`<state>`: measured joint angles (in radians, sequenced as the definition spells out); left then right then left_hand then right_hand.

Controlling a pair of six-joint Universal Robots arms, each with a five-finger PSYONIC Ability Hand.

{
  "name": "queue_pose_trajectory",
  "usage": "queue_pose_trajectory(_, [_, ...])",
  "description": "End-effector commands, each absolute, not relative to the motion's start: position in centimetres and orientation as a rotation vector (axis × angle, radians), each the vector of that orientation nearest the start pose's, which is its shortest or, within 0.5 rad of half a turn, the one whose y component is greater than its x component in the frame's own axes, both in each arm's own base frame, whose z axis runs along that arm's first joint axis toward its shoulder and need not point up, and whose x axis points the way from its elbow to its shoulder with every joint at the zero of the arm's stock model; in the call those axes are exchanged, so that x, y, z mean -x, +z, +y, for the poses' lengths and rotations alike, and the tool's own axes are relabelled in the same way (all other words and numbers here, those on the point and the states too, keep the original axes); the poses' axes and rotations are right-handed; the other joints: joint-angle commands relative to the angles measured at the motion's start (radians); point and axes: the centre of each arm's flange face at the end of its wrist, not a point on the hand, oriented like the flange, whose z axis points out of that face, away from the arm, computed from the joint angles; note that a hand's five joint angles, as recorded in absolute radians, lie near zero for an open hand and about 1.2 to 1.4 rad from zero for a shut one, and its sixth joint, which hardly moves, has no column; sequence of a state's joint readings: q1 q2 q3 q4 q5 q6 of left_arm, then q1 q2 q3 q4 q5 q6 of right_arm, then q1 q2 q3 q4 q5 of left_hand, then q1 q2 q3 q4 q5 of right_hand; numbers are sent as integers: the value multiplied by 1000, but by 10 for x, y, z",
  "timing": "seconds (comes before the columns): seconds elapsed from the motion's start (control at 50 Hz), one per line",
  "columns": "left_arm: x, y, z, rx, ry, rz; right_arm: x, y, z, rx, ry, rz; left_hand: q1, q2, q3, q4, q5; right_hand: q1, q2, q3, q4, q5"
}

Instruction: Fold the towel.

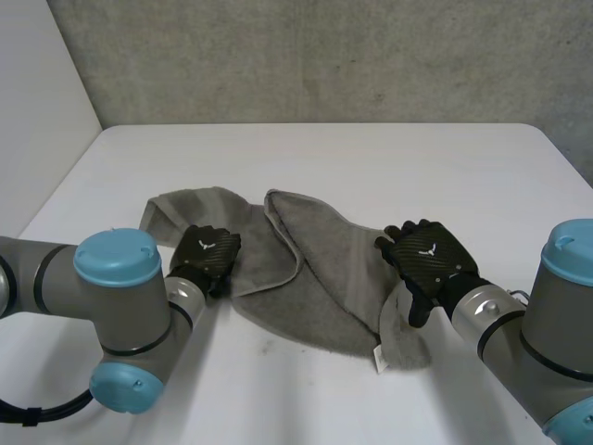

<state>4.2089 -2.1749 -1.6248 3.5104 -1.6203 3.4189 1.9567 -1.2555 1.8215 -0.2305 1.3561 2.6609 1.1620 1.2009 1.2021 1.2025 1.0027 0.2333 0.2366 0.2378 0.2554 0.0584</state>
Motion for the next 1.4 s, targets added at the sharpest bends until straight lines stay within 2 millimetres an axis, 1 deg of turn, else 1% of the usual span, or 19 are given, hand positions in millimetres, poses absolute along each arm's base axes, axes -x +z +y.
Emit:
queue_pose_trajectory(0.02, [290, 116, -265, -939, -1945, 2411, -254, 160, -239, 1185, -1767, 2159, 234, 195, 194, 194, 219, -59, -62, -63, -81, -58])
queue_pose_trajectory(0.18, [287, 133, -266, -927, -1981, 2369, -246, 164, -254, 1145, -1801, 2185, 234, 195, 194, 194, 219, -59, -62, -63, -81, -58])
queue_pose_trajectory(0.22, [280, 158, -269, -891, -2045, 2310, -246, 168, -257, 1138, -1815, 2179, 234, 195, 194, 194, 219, -59, -62, -63, -81, -58])
queue_pose_trajectory(0.24, [280, 158, -269, -891, -2045, 2310, -246, 168, -257, 1138, -1815, 2179, 234, 195, 194, 194, 219, -59, -62, -63, -81, -58])
queue_pose_trajectory(0.28, [272, 188, -268, -851, -2123, 2240, -243, 177, -268, 1105, -1859, 2175, 234, 195, 194, 194, 219, -59, -62, -63, -81, -58])
queue_pose_trajectory(0.3, [272, 188, -268, -851, -2123, 2239, -243, 177, -268, 1105, -1859, 2175, 234, 195, 194, 194, 219, -59, -62, -63, -81, -58])
queue_pose_trajectory(0.36, [266, 217, -263, -820, -2199, 2177, -241, 187, -279, 1092, -1886, 2150, 234, 195, 194, 194, 219, -59, -62, -63, -81, -58])
queue_pose_trajectory(0.5, [255, 280, -238, -765, -2365, 2035, -258, 208, -297, 1119, -1683, 2072, 234, 195, 194, 194, 219, -59, -62, -63, -81, -58])
queue_pose_trajectory(0.56, [252, 289, -233, -755, -2390, 2012, -262, 212, -303, 1093, -1638, 2066, 234, 195, 194, 194, 219, -59, -62, -63, -81, -58])
queue_pose_trajectory(0.7, [241, 327, -207, -707, -2520, 1882, -289, 221, -342, 933, -1480, 1985, 234, 195, 194, 194, 219, -59, -62, -63, -81, -58])
queue_pose_trajectory(0.82, [235, 339, -190, -718, -2581, 1822, -316, 203, -357, 828, -1338, 1953, 234, 195, 194, 194, 219, -59, -62, -63, -81, -58])
queue_pose_trajectory(0.98, [229, 341, -179, -711, -2592, 1807, -354, 154, -335, 865, -1077, 1935, 234, 195, 194, 194, 219, -59, -62, -63, -81, -58])
queue_pose_trajectory(1.22, [225, 350, -172, -688, -2628, 1764, -383, 126, -309, 925, -986, 1916, 234, 195, 194, 194, 219, -59, -62, -63, -81, -58])
queue_pose_trajectory(1.24, [225, 349, -172, -689, -2626, 1766, -386, 125, -305, 933, -977, 1913, 234, 195, 194, 194, 219, 149, 145, 144, 127, 149])
queue_pose_trajectory(1.26, [225, 349, -172, -689, -2626, 1766, -386, 125, -305, 933, -977, 1912, 234, 195, 194, 194, 219, 151, 148, 147, 129, 151])
queue_pose_trajectory(1.3, [224, 347, -174, -683, -2622, 1765, -387, 131, -306, 938, -998, 1902, 234, 195, 194, 194, 219, 829, 826, 824, 807, 829])
queue_pose_trajectory(1.32, [224, 347, -174, -683, -2622, 1765, -388, 131, -306, 938, -998, 1902, 234, 195, 194, 194, 219, 832, 829, 828, 810, 833])
queue_pose_trajectory(1.34, [224, 345, -177, -682, -2611, 1775, -388, 139, -309, 939, -1039, 1889, 234, 195, 194, 194, 219, 1160, 1156, 1155, 1138, 1160])
queue_pose_trajectory(1.4, [222, 345, -186, -660, -2603, 1764, -389, 164, -322, 935, -1192, 1874, 234, 195, 194, 194, 219, 1163, 1160, 1158, 1141, 1163])
